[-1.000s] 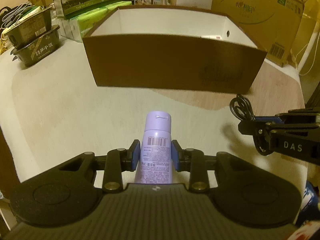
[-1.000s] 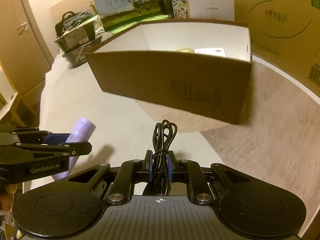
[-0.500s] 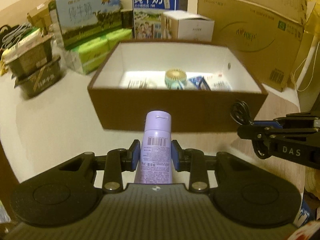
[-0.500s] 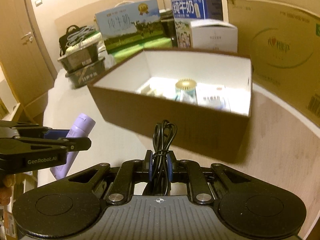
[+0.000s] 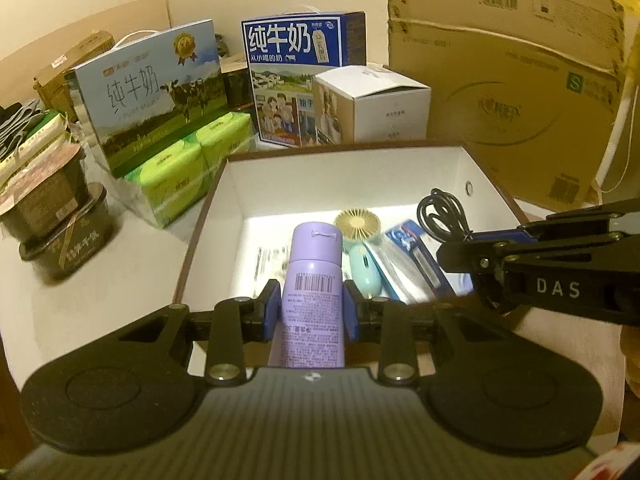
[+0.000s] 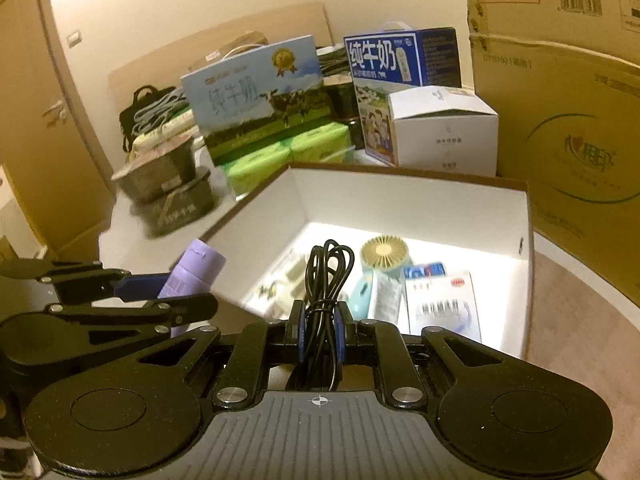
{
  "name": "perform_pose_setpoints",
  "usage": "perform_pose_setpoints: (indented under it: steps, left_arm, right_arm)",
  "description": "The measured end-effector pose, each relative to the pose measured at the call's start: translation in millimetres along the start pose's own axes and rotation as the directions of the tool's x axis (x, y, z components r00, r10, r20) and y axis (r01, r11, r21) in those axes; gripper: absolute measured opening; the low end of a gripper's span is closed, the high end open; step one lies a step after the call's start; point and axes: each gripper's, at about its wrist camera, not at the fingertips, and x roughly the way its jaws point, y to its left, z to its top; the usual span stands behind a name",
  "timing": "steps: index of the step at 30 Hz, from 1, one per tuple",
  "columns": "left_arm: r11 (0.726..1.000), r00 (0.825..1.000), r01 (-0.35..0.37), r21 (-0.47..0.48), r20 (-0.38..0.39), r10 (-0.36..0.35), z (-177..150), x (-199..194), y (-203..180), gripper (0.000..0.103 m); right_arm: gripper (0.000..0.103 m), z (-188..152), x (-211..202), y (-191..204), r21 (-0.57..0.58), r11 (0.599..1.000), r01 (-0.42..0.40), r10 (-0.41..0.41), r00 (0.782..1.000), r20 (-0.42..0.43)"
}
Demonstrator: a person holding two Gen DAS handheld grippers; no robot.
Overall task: Organize rigid objects
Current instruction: 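Lower the purple tube and cable into the box and open both tools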
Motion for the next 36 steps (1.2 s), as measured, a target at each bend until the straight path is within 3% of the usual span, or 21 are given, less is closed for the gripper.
perform_pose_setpoints:
  steps: [14,28,36]
  left_arm:
    - [1.0,1.0,-0.007,0.031,-0.026,0.007,48,53,18,0.03]
    - [0.999,0.988,-0.003,0.041,-0.154,0.009,52,142,37,0.03]
    - [1.0,0.991,0.018,0.008,-0.131,-0.017,62,161,49,0.031]
  right_arm:
    - [0.015,48,56,-13,0.062,0.998,-0.007,0.009,0.999,-0.033]
    - [0.015,57,137,-27,0.135,0.991,0.012,0.009,0.989,-0.15]
    - [0.015,59,159,-36,0.158,0.987,0.025,-0.001,0.989,-0.15]
